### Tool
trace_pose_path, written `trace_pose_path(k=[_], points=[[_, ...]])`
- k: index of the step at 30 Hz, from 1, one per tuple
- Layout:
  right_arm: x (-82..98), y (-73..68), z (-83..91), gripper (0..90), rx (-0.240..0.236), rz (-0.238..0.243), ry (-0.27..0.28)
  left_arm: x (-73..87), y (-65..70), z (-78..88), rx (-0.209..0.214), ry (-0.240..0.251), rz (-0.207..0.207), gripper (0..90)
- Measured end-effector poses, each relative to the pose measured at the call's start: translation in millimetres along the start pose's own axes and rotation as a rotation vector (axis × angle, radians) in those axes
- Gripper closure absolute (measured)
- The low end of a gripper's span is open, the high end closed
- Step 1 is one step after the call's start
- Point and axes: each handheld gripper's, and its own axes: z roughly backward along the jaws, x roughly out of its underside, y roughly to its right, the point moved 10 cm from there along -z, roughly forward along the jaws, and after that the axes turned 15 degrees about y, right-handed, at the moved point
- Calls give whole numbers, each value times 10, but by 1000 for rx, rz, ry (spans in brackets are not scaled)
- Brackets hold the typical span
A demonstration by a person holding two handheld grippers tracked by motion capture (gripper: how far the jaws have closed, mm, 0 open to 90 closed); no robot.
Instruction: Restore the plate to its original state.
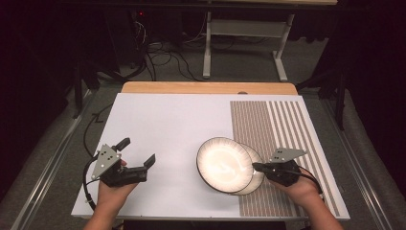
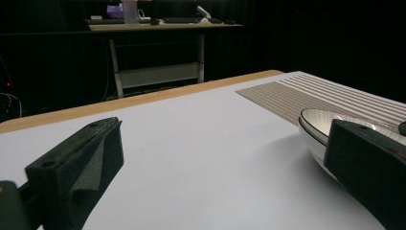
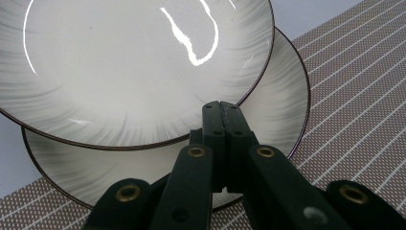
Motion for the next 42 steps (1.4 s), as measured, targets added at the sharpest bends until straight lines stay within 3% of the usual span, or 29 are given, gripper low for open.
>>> trace_pose_path(k=[42], points=[[-9,107,136,900,40,-20,23,-11,6,3,1,2,-8,5]])
